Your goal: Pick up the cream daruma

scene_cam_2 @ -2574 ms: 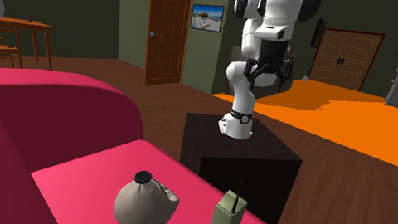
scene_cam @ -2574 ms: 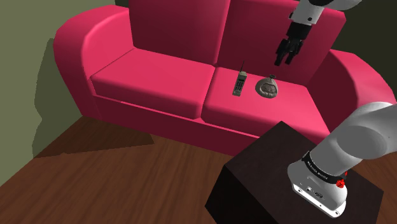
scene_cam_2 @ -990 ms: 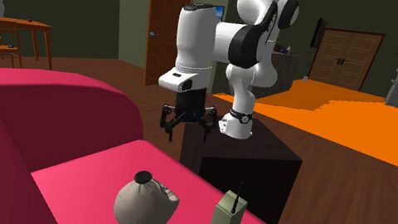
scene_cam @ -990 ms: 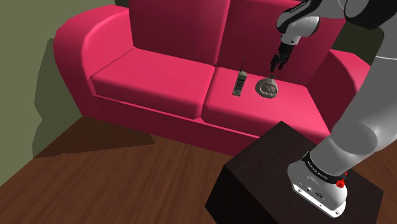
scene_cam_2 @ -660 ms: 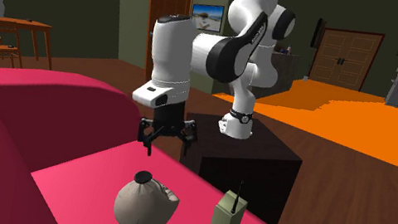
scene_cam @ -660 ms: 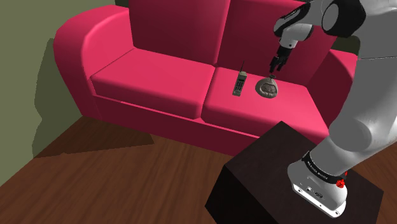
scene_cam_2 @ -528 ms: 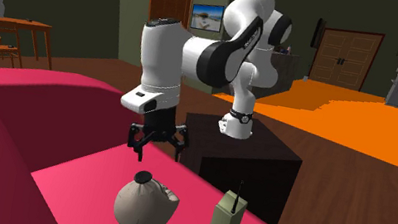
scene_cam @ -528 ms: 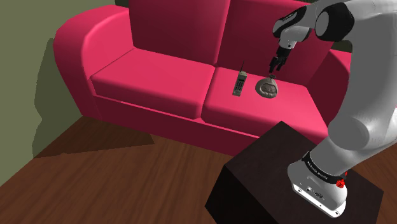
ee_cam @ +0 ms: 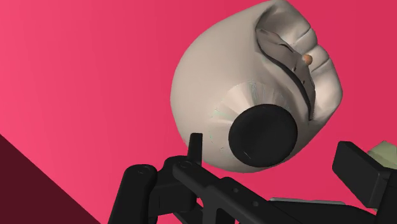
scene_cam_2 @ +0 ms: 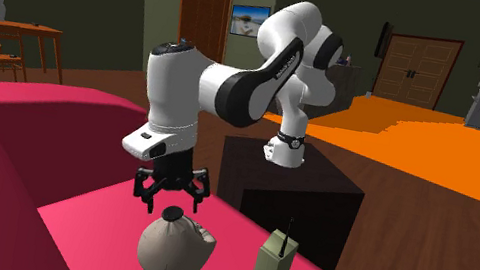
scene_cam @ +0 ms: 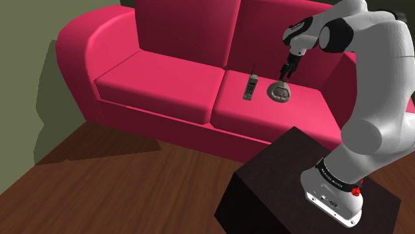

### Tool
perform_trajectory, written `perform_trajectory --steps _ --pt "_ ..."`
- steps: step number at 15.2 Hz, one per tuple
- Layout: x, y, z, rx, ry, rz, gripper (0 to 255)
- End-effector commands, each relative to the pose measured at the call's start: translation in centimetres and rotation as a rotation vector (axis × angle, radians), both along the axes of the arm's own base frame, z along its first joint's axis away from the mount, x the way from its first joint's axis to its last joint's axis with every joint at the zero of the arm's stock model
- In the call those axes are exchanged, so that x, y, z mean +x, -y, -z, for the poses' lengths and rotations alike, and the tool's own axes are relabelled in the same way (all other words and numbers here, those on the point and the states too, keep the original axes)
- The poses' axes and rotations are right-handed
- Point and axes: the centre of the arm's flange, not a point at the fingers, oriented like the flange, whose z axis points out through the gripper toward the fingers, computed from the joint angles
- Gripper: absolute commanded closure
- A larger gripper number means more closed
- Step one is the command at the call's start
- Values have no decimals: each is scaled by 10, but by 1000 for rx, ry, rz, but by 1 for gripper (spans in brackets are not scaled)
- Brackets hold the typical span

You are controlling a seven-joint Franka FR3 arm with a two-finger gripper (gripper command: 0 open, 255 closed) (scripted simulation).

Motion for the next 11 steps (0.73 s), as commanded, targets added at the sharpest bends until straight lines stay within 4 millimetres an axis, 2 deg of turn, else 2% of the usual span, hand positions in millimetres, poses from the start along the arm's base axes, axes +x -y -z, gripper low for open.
perform_trajectory --steps 1,2,4,5,11 --pt "1 0 11 0 0 0 0" --pt "1 0 20 0 0 0 0" --pt "1 0 20 0 0 0 0" --pt "0 0 20 0 0 0 255" --pt "0 1 20 0 0 0 255"
